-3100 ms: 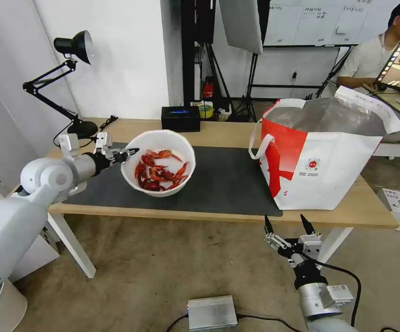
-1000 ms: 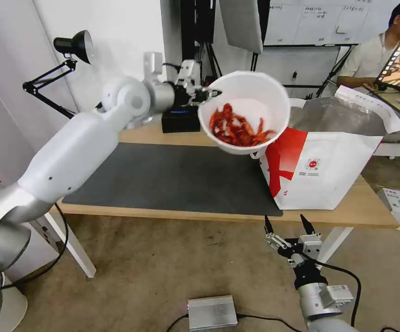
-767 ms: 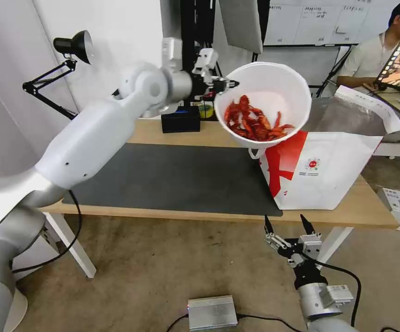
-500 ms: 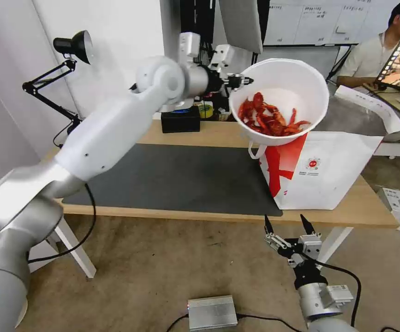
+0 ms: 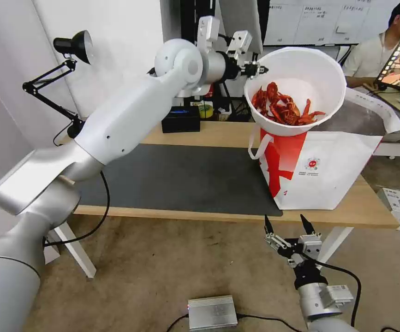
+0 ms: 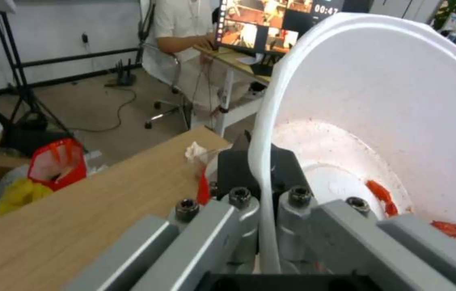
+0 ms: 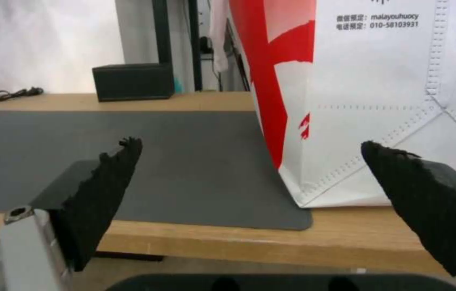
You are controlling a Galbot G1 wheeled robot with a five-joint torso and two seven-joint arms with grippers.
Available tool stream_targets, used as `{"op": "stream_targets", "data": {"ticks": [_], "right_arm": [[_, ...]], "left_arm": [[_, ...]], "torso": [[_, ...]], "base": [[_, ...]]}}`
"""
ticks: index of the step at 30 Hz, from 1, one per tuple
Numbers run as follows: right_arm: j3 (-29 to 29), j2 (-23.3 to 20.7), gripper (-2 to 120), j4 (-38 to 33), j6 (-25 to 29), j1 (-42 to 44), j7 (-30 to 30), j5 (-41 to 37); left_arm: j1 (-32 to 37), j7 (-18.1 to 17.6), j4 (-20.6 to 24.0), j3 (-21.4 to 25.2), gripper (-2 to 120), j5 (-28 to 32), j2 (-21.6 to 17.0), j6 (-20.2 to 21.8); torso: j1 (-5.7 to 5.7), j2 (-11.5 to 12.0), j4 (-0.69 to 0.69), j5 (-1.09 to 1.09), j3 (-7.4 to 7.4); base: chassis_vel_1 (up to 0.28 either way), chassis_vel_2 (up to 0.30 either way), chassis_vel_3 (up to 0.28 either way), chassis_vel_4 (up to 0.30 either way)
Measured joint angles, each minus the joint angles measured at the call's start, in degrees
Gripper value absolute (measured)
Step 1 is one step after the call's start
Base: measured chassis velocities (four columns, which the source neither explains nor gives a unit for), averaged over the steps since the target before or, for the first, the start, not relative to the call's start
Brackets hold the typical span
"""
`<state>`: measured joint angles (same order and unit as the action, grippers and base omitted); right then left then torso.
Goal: Pick up the trash from the table and place it into the takeout bag.
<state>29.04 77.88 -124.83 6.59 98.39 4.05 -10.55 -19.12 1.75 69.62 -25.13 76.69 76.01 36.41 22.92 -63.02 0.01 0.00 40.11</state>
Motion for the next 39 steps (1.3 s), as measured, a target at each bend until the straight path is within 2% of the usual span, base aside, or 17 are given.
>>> {"op": "stream_targets", "data": {"ticks": [4,8,11,15,19,26,32,39], "right_arm": [[0.0,0.0,100,0.0,0.0,0.0,0.0,0.0],[0.0,0.0,100,0.0,0.0,0.0,0.0,0.0],[0.0,0.0,100,0.0,0.0,0.0,0.0,0.0],[0.01,0.0,100,0.0,0.0,0.0,0.0,0.0],[0.0,0.0,100,0.0,0.0,0.01,0.0,0.0],[0.0,0.0,100,0.0,0.0,0.0,0.0,0.0],[0.0,0.0,100,0.0,0.0,0.0,0.0,0.0],[0.0,0.0,100,0.0,0.0,0.0,0.0,0.0]], "left_arm": [[-1.36,0.34,-2.77,-0.42,0,-0.52,3.01,-0.13],[-1.67,0.96,-4.31,-0.49,0,-1.45,4.29,-0.22],[-1.76,1.63,-7.46,-0.34,0,-3.64,7.13,-0.44],[-1.76,1.63,-8.91,0.06,0,-4.63,8.63,-0.69],[-1.75,-0.29,-11.73,1.63,0,-6.16,11.74,-1.43],[-2.22,-1.94,-13.26,2.21,0,-6.31,13.26,-1.64],[-1.85,-1.89,-13.91,1.07,0,-6.47,13.64,-1.61],[-1.01,0.58,-17.11,-1.85,0,-9.46,15.21,-1.2]], "torso": [[0.0,0.0,-0.01,0.01,0.0],[0.0,0.0,-0.01,0.01,0.0],[0.0,0.0,-0.01,0.01,0.0],[0.0,0.0,-0.01,0.01,0.0],[0.0,0.0,-0.01,0.01,0.0],[0.0,0.0,0.0,0.0,-0.01],[0.0,0.0,0.0,0.0,-0.01],[0.0,0.0,-0.01,0.0,0.0]], "base": [[0.0,0.0,0.0,0.0],[0.0,0.0,0.0,0.0],[0.0,0.0,0.0,0.0],[0.0,0.0,0.0,0.0],[0.0,0.0,0.0,0.0],[0.0,0.0,0.0,0.0],[0.0,0.0,0.0,0.0],[0.0,0.0,0.0,0.0]]}}
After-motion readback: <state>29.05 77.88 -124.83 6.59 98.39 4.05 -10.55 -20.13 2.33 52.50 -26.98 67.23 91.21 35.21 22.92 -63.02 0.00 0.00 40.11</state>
